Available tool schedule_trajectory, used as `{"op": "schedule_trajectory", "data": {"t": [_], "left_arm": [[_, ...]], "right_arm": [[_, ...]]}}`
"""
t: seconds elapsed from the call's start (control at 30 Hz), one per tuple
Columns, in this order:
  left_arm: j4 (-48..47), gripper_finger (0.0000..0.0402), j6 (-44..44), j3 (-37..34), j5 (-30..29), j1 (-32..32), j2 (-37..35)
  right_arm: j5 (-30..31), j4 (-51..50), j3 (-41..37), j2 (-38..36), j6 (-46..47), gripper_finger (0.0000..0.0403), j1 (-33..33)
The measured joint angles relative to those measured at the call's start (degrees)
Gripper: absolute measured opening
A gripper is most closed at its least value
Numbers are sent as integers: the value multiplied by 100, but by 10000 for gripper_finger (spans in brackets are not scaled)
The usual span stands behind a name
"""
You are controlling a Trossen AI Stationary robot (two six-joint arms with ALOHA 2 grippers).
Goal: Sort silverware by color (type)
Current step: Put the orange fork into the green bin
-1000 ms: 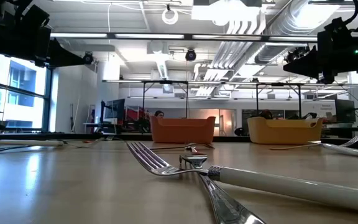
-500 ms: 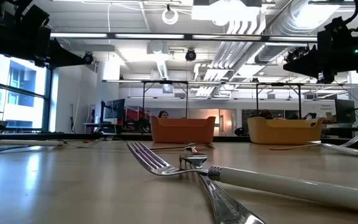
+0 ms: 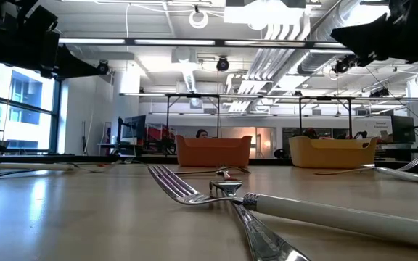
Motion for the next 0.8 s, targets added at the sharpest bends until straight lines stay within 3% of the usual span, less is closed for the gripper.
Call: {"op": "schedule_trajectory", "data": {"t": [0.23, 0.57, 0.8], "left_arm": [[1, 5, 0, 1, 1, 1, 0], [5, 5, 0, 0, 2, 0, 0], [33, 5, -163, 1, 2, 2, 0]], "right_arm": [[501, -721, 666, 1364, 65, 3, 0], [899, -3190, 2087, 3120, 767, 71, 0], [838, -4857, 2842, 4210, 1569, 78, 0]]}}
